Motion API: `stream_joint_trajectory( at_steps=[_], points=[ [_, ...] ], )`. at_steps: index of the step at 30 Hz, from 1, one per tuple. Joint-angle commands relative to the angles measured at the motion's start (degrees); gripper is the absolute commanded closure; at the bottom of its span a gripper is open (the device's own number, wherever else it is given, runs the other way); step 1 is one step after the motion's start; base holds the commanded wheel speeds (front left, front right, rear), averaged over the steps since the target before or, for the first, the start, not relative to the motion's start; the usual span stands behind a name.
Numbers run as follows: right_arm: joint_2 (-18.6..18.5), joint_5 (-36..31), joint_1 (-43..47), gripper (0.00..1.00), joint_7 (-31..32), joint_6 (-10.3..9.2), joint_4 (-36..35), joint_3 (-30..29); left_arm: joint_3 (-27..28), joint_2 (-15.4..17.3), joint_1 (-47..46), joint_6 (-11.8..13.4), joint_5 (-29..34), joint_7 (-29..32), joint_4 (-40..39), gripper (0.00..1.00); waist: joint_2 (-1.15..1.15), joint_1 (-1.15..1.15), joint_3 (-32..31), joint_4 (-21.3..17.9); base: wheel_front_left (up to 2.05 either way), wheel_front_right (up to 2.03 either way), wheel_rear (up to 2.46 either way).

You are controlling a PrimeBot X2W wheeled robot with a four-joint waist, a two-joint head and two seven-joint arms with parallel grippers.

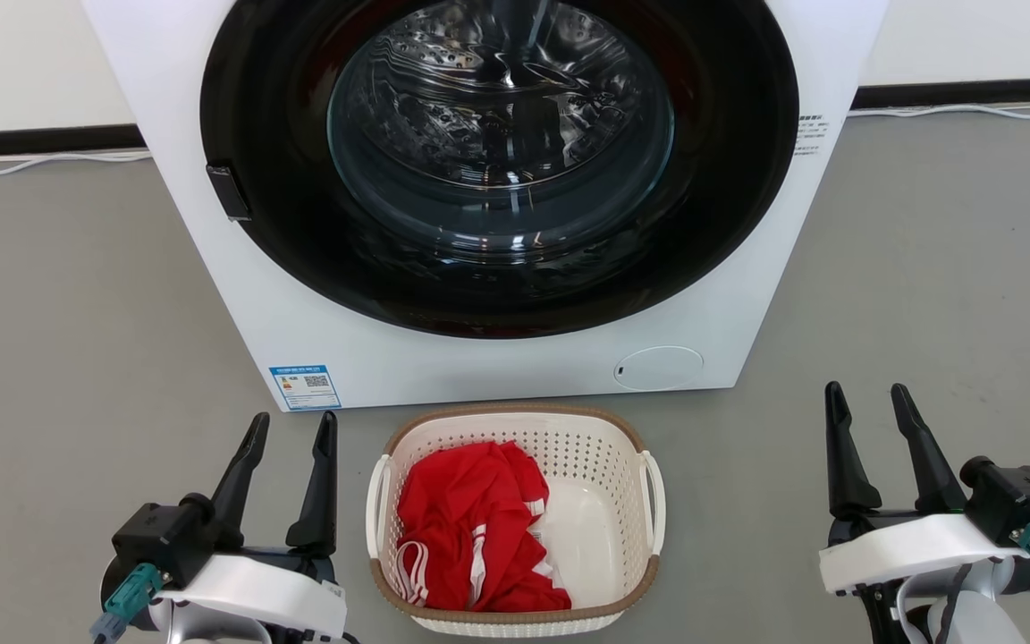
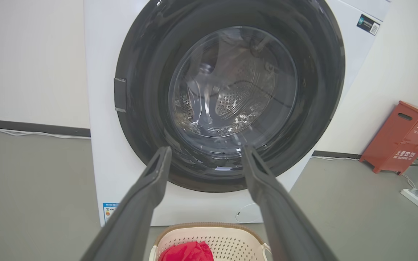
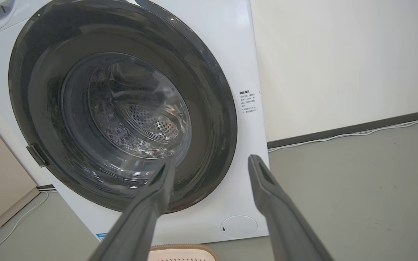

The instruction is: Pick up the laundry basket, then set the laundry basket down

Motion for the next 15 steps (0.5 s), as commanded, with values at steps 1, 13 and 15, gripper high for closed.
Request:
stream_joint_trajectory(
  at_steps=[1, 13, 15],
  points=[
    [-0.33, -0.54, -1.28, 0.00, -0.62, 0.39, -1.39, 1.44, 1.91, 0.48, -1.02, -0.33, 0.42, -0.36, -1.22, 0.00, -0.01, 0.00, 0.04, -0.02, 0.00, 0.00, 0.00],
    [-0.21, -0.44, -1.44, 0.00, -0.62, 0.39, -1.21, 1.36, 1.84, 0.83, -1.19, -0.33, 0.57, -0.36, -0.41, 0.00, -0.01, 0.00, -0.05, -0.42, 0.00, 0.00, 0.00],
    [-0.20, -0.45, -1.45, 0.00, -0.62, 0.39, -1.23, 1.32, 1.52, 0.87, -1.21, -0.33, -0.01, -0.36, -0.25, 0.00, -0.01, 0.00, -0.06, -0.42, 0.00, 0.00, 0.00]
  ],
)
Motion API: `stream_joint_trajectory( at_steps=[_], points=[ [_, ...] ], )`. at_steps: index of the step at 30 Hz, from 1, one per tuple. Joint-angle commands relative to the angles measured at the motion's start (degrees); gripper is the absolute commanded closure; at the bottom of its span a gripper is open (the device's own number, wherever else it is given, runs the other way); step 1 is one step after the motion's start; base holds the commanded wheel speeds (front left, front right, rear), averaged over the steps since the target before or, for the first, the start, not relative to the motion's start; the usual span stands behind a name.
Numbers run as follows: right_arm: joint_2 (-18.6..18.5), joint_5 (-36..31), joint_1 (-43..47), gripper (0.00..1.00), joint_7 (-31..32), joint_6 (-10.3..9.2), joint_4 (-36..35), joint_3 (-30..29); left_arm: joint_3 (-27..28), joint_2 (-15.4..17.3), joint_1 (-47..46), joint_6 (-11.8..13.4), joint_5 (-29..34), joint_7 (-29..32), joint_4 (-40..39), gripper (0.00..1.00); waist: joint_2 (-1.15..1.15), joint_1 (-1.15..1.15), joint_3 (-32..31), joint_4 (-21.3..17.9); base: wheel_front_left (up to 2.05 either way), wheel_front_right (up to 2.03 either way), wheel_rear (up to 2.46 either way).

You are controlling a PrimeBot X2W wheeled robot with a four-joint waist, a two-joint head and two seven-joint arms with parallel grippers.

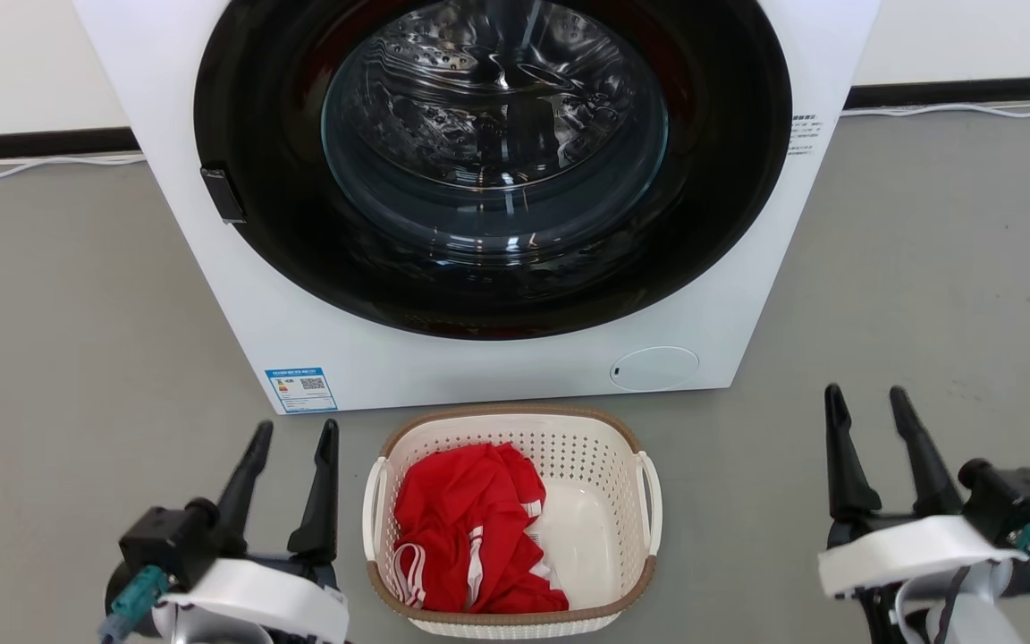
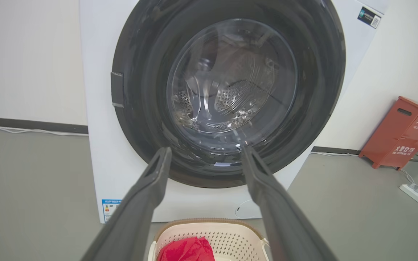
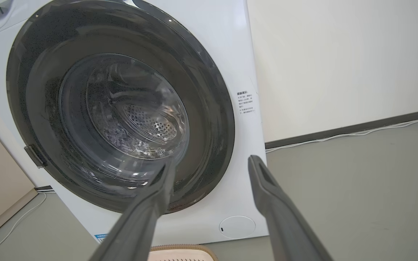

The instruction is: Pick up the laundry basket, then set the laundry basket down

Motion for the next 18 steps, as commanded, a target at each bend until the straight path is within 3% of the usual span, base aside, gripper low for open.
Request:
stream_joint_trajectory(
  at_steps=[1, 10, 18],
  points=[
    [0.02, 0.03, 0.08, 1.00, 0.02, -0.02, 0.20, 0.00, -0.05, -0.05, 0.03, 0.01, -0.11, 0.00, 0.30, 1.00, 0.00, 0.00, 0.00, 0.00, 0.00, 0.00, 0.00],
    [0.38, 4.24, 0.79, 1.00, 1.39, -0.02, 1.47, -0.29, 0.29, -0.44, 0.45, 0.00, -4.27, 1.04, 1.92, 1.00, 0.00, 0.13, -0.30, 0.14, 0.00, 0.00, 0.00],
    [0.39, 8.63, 0.86, 1.00, 2.47, 0.00, 1.15, -0.35, 0.74, -0.38, 0.16, -0.02, -8.55, 2.13, 2.13, 1.00, 0.00, 0.01, -0.34, 0.30, 0.00, 0.00, 0.00]
  ],
)
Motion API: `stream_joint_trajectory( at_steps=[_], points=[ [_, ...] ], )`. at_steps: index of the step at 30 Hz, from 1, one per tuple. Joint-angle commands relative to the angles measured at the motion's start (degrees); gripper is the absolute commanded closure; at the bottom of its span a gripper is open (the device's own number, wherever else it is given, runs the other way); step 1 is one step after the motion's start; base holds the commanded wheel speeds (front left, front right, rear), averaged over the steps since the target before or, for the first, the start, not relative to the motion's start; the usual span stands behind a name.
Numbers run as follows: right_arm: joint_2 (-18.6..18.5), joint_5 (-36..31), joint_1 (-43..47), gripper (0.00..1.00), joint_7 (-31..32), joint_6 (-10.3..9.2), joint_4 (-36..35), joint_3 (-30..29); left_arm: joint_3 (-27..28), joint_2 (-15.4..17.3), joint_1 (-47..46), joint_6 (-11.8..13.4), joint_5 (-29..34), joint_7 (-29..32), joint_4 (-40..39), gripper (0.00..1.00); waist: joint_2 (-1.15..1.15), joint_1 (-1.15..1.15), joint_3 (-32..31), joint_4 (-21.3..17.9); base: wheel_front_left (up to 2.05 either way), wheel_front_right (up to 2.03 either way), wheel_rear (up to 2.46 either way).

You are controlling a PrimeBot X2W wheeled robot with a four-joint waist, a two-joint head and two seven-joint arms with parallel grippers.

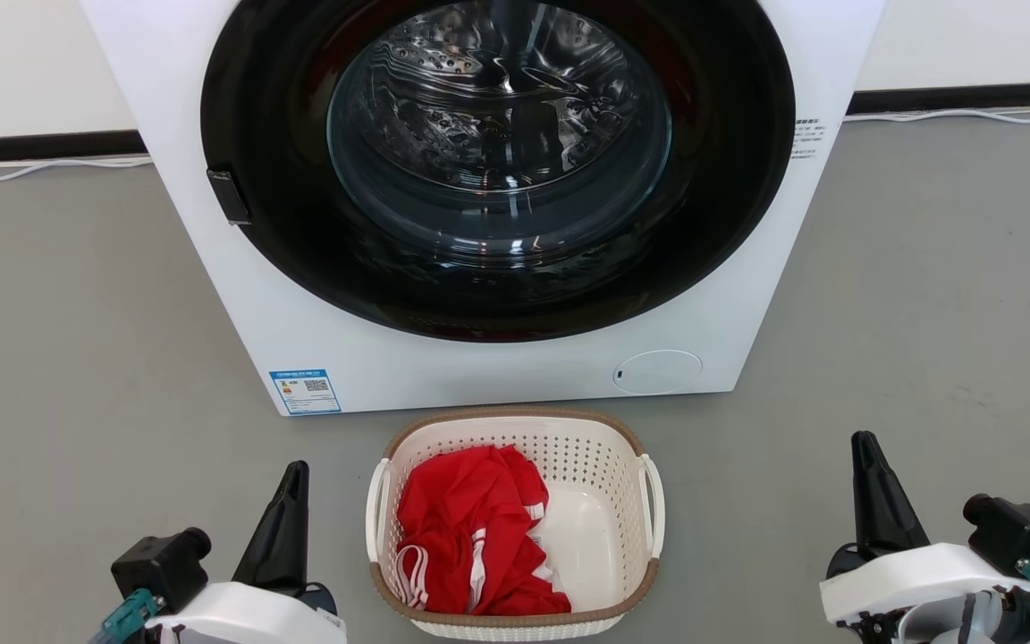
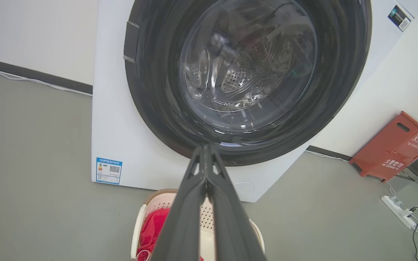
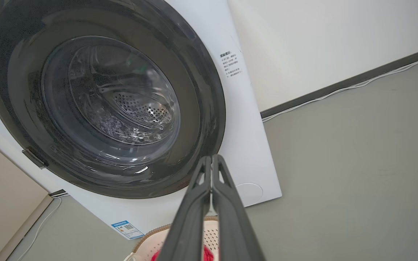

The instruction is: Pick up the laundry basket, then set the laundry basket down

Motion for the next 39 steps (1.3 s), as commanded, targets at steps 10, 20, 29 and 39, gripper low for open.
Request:
stream_joint_trajectory(
  at_steps=[10, 20, 29, 39],
  points=[
    [-0.30, 7.12, -1.60, 1.00, 2.17, 0.08, -2.02, -0.43, 1.35, 0.35, -2.24, -0.07, -7.04, 1.72, -1.05, 1.00, 0.00, -0.02, -0.23, 0.23, 0.00, 0.00, 0.00],
    [-0.28, 13.34, -1.58, 1.00, 3.82, 0.12, -2.40, -0.65, 2.08, 0.36, -2.55, -0.10, -13.05, 3.31, -0.90, 1.00, 0.00, -0.02, -0.46, 0.46, 0.00, 0.00, 0.00],
    [-0.26, 18.96, -1.56, 1.00, 5.31, 0.15, -2.74, -0.85, 2.76, 0.34, -2.82, -0.12, -18.46, 4.78, -0.76, 1.00, 0.00, -0.02, -0.67, 0.66, 0.00, 0.00, 0.00],
    [-0.24, 25.18, -1.54, 1.00, 6.97, 0.18, -3.11, -1.08, 3.54, 0.30, -3.13, -0.15, -24.42, 6.42, -0.61, 1.00, 0.00, -0.02, -0.90, 0.88, 0.00, 0.00, 0.00]
  ],
)
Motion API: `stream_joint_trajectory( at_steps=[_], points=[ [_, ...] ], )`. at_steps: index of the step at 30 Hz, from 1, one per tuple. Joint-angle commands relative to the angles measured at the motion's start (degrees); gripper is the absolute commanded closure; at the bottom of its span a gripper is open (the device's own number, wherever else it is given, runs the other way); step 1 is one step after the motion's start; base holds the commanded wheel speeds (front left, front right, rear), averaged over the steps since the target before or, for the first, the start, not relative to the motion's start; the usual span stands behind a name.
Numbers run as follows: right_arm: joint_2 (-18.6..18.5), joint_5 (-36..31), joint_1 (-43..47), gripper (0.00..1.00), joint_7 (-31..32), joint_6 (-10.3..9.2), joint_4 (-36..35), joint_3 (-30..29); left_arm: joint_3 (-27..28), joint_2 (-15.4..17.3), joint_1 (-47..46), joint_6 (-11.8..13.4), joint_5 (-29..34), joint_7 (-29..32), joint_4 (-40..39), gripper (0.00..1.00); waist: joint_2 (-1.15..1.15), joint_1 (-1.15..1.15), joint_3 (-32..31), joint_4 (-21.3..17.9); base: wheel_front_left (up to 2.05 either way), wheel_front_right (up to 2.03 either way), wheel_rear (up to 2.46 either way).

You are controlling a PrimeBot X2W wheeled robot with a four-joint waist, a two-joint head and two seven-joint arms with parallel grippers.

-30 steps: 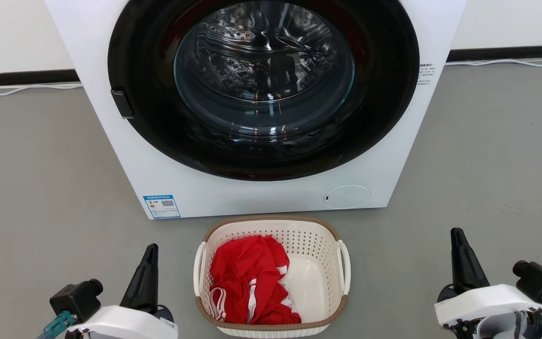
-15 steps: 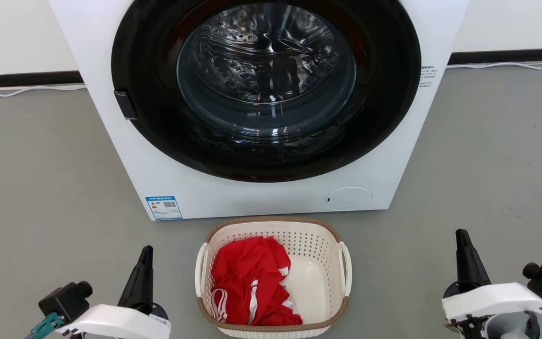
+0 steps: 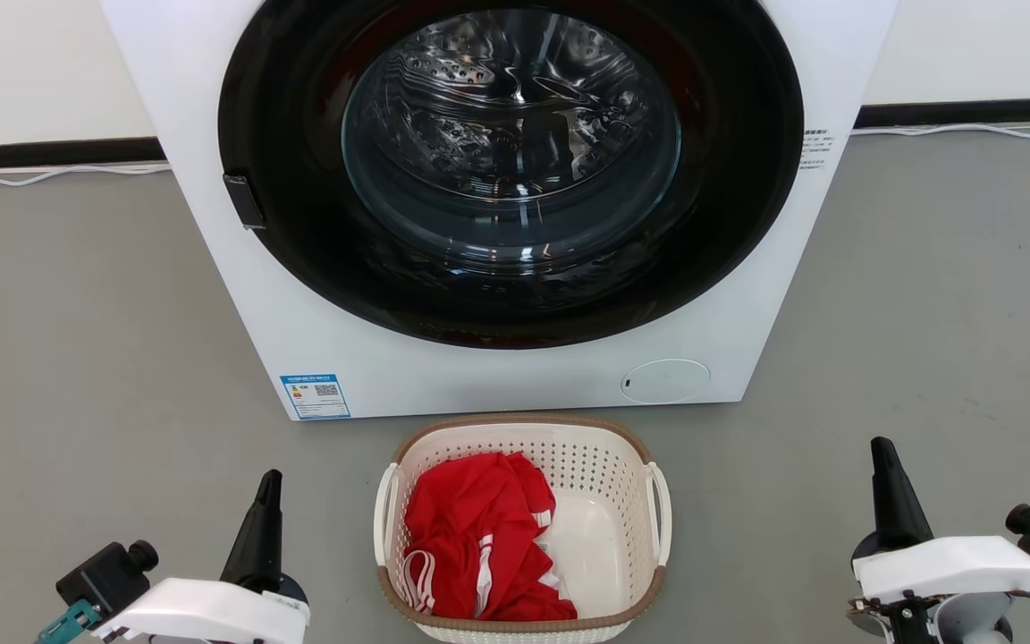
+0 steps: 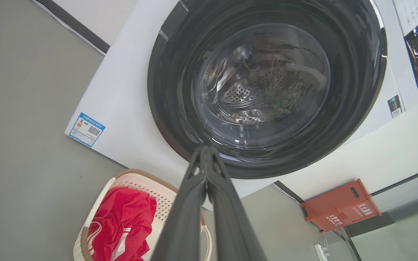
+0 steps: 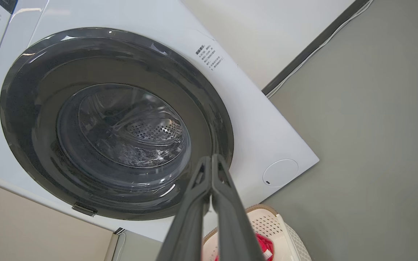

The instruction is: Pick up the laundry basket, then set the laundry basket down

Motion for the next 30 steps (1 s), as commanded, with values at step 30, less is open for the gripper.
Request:
stream_joint_trajectory(
  at_steps=[30],
  points=[
    [-0.19, 19.43, -1.48, 1.00, 5.37, 0.28, -3.05, -0.29, 3.50, 0.12, -3.88, -0.23, -18.41, 5.19, -0.82, 1.00, 0.00, -0.01, -0.69, 0.66, 0.00, 0.00, 0.00]
  ],
)
